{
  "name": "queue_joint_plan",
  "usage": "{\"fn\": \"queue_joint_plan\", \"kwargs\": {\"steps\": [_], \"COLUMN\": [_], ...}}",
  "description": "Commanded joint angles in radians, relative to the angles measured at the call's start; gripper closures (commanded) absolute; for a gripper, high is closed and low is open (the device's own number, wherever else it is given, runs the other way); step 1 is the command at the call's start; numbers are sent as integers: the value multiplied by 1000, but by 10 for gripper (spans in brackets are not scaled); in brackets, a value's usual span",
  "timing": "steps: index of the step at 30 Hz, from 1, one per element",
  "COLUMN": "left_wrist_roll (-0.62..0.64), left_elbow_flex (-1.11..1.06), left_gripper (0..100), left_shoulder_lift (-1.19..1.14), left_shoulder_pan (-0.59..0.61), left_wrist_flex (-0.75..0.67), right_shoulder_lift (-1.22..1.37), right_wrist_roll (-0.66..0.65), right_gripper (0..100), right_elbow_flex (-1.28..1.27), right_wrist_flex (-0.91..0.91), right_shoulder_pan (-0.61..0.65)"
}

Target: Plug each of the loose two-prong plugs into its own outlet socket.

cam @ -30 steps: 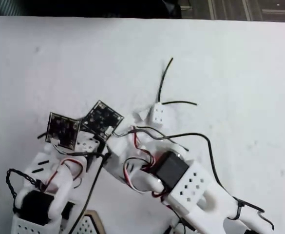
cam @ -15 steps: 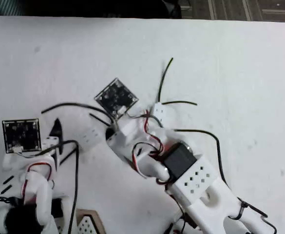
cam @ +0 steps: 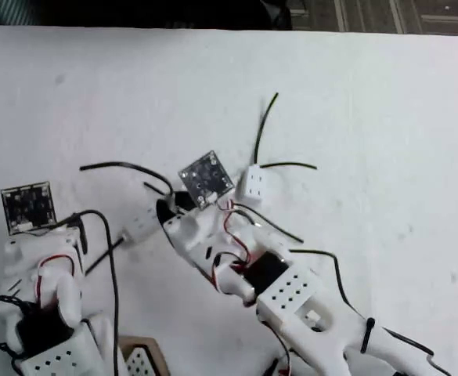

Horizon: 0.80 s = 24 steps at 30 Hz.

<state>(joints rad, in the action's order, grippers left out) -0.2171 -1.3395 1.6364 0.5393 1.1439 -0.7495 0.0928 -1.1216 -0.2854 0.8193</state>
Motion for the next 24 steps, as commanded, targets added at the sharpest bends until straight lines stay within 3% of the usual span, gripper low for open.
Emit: {"fn": "queue_joint_plan", "kwargs": {"steps": [1,11,15,24], "left_wrist_roll": [-3,-3,-3,-3], "left_elbow_flex": [-5,-38,-40,-41], "left_gripper": [793,793,793,793], "left_shoulder_lift": [7,7,7,7], "left_shoulder_pan": [53,113,120,119], "left_wrist_flex": [-18,-25,-25,-25], "right_shoulder_lift": [73,552,616,636], "right_wrist_roll": [25,72,71,68], "right_gripper": [981,981,981,981], "right_elbow_flex": [38,318,322,322], "right_wrist_flex": [38,81,176,197], "right_shoulder_pan": [16,27,30,25]}}
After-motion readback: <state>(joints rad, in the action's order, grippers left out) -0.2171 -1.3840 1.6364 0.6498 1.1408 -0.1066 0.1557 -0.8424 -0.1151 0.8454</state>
